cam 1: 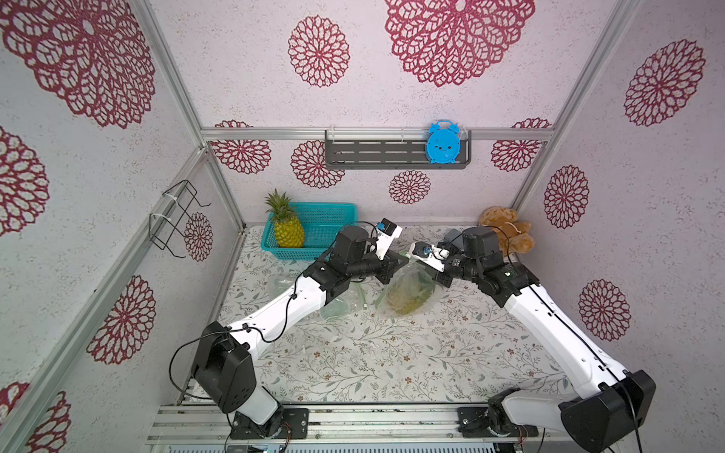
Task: Open the zip-top bag and take out the pineapple
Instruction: Pick up the zipper food storage bag at the center of the board, then unzip the zipper on the zipper food storage bag.
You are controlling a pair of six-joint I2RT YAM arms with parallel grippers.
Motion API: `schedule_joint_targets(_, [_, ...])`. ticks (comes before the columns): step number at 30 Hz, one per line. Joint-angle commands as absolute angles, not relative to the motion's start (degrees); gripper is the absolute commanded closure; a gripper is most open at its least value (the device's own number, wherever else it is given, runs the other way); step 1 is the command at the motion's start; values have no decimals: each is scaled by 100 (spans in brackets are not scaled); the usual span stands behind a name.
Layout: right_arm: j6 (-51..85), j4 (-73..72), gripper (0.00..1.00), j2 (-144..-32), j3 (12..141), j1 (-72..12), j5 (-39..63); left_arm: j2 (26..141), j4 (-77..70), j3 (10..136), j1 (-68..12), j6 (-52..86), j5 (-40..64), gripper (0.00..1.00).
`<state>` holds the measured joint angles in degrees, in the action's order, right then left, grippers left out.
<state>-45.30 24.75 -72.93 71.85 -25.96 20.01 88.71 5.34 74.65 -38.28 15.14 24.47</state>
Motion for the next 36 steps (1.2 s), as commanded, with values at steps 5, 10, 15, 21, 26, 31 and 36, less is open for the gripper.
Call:
schedule_joint_targets(5, [-3843,1603,100,-7289,7180,-2873,2681,8359,-3,6791,-3600,1828,2078,100])
schedule_joint_targets(10, [-3583,1299,100,-7452,7182,-3036,2848,7999,-202,6368,-3480,1872,1953,100])
schedule_joint_targets(15, [-3349,1124,100,-7605,7206,-3168,2845,7792,-244,6099,-3350,1915,1978,100])
schedule_joint_targets(21, [-3169,932,100,-7675,7176,-3302,2817,7582,-316,5852,-3281,1906,2071,98])
schedule_joint_targets(26, [-3079,863,100,-7746,7193,-3357,2788,7485,-316,5762,-3235,1904,2163,91])
schedule_joint_targets(31, [-3067,894,100,-7803,7284,-3379,2716,7401,-330,5723,-3178,1894,2166,87])
schedule_joint_targets(36, [-3077,931,100,-7847,7347,-3392,2715,7374,-376,5712,-3158,1890,2212,83])
